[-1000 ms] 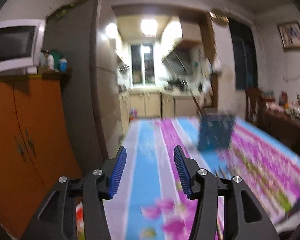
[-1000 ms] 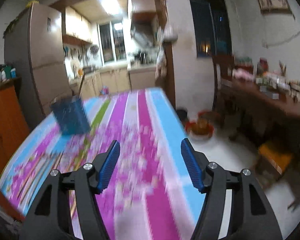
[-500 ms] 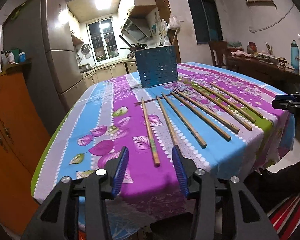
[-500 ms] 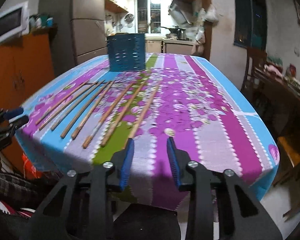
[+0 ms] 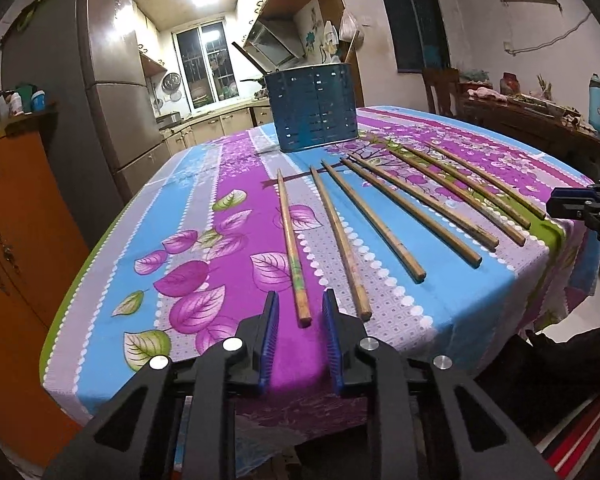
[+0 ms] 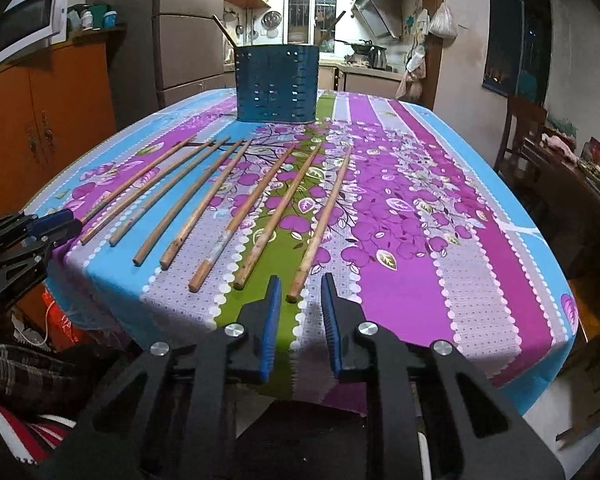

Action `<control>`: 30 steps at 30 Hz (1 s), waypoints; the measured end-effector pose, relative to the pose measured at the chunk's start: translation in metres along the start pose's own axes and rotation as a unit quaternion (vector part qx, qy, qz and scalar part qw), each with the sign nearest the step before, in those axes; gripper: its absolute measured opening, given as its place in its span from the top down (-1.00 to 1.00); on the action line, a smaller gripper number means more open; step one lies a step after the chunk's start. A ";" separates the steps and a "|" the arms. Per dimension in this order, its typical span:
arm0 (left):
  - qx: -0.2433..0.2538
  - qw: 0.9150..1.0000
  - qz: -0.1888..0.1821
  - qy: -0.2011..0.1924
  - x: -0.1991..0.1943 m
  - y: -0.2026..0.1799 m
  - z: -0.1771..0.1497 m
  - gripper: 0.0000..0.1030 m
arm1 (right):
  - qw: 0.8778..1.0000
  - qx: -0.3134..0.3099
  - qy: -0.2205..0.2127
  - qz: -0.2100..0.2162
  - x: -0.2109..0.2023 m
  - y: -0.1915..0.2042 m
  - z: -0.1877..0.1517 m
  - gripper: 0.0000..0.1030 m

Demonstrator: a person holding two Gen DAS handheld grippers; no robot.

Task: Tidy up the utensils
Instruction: 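Move both open tools back over the remaining chopsticks, then close the left tool on a chopstick while the right tool grasps another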

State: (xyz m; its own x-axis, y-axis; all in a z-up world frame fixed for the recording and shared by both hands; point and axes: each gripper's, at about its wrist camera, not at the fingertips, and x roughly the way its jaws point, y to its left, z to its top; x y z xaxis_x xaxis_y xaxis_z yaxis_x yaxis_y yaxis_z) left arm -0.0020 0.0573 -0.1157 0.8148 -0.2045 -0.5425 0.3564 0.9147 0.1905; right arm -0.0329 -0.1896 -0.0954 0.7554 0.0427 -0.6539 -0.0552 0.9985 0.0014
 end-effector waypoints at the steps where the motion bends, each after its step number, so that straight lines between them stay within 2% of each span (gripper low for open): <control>1: -0.002 1.000 -0.001 -0.001 0.001 0.000 0.000 0.54 | 1.000 0.001 0.002 -0.001 0.002 0.000 0.000 0.65; 11: -0.011 1.000 -0.008 -0.004 0.003 0.003 0.000 0.53 | 1.000 0.014 0.021 0.005 0.014 -0.001 0.002 0.67; 14: -0.016 1.000 -0.012 -0.006 0.003 0.004 -0.001 0.54 | 1.000 0.018 0.021 0.009 0.015 -0.001 0.003 0.74; 17: -0.020 1.000 -0.019 -0.007 0.004 0.004 -0.001 0.64 | 1.000 0.016 0.021 0.013 0.015 0.001 0.003 0.86; 20: -0.019 0.999 -0.025 -0.008 0.004 0.001 -0.001 0.78 | 0.999 0.020 0.020 0.015 0.015 0.001 0.003 0.86; 30: -0.027 0.999 -0.025 -0.010 0.005 0.001 0.001 0.82 | 0.999 0.042 0.014 0.015 0.011 -0.006 0.002 0.88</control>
State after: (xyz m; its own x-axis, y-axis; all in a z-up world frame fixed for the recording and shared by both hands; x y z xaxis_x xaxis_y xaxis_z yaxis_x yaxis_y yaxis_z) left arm 0.0024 0.0568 -0.1177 0.8060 -0.2569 -0.5332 0.3725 0.9203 0.1197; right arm -0.0225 -0.1953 -0.1013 0.7359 0.0729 -0.6732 -0.0215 0.9962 0.0843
